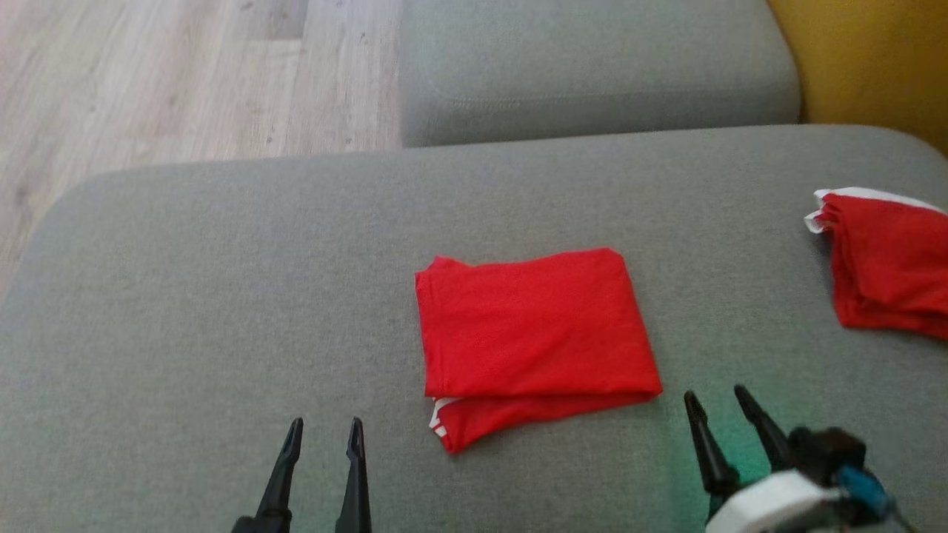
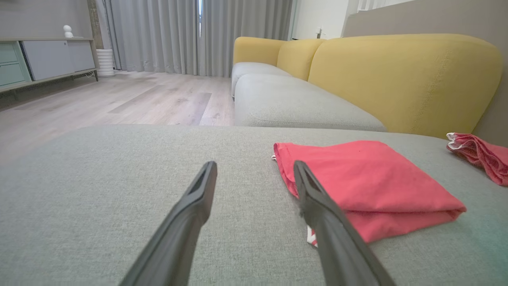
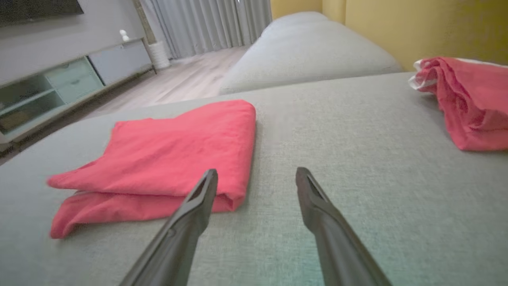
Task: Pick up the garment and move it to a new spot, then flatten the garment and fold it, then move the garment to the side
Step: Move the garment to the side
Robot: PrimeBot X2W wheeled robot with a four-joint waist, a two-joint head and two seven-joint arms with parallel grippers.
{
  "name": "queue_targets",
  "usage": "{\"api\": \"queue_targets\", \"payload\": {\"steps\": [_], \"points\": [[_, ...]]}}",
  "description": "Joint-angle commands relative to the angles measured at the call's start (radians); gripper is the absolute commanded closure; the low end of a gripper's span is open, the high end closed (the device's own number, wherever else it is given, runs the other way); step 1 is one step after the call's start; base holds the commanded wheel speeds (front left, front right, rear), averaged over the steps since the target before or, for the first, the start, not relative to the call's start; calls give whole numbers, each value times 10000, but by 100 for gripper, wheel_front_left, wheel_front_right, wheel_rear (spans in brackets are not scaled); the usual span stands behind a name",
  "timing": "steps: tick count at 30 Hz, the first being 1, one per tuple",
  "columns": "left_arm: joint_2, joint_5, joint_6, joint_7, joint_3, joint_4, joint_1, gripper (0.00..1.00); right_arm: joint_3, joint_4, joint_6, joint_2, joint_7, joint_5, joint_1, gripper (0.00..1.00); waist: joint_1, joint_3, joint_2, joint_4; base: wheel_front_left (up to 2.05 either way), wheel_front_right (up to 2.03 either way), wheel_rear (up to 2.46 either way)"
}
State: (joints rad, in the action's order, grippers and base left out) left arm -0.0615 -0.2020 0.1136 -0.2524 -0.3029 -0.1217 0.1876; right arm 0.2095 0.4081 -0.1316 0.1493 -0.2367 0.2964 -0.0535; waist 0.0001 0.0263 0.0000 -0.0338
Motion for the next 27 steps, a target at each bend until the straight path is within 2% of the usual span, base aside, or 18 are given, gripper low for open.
{"api": "queue_targets", "payload": {"steps": [1, 9, 10, 18, 19, 20, 21, 22, 27], "points": [[111, -104, 33, -93, 152, 267, -581, 0, 212, 74, 9, 290, 204, 253, 940, 0, -1, -283, 0, -139, 0, 0, 0], [111, -116, 69, -93, -261, 199, -1373, 0, 305, 1702, 9, 399, 2100, 2402, 3509, 0, -1, -1418, 0, -538, 0, 0, 0], [111, -116, 69, -93, -261, 199, -1373, 0, 305, 1702, 9, 399, 2100, 2402, 3509, 0, -1, -1418, 0, -538, 0, 0, 0], [112, -360, 167, -93, -630, -92, -1836, 0, 1128, 2683, 9, 242, 4311, 5162, 4485, 0, -1, -1636, 0, -830, 0, 0, 0], [112, -383, 190, -93, -674, -112, -1862, 0, 1159, 2725, 9, 255, 4431, 5433, 4510, 15, -1, -1638, 0, -857, 0, 0, 0], [112, -406, 217, -93, -710, -123, -1885, 0, 1196, 2719, 9, 283, 4488, 5667, 4528, 55, -1, -1643, 0, -878, 0, 0, 0], [112, -427, 242, -93, -731, -128, -1905, 0, 1218, 2678, 9, 327, 4484, 5883, 4532, 86, -1, -1646, 0, -891, 0, 0, 0], [112, -446, 268, -93, -739, -129, -1919, 0, 1244, 2587, 9, 382, 4448, 6091, 4525, 100, -1, -1648, 0, -891, 0, 0, 0], [112, -523, 372, -93, -661, -98, -1890, 0, 1545, 2011, 9, 1127, 4198, 6576, 4480, 100, -1, -1729, 0, -606, 0, 0, 0]]}}
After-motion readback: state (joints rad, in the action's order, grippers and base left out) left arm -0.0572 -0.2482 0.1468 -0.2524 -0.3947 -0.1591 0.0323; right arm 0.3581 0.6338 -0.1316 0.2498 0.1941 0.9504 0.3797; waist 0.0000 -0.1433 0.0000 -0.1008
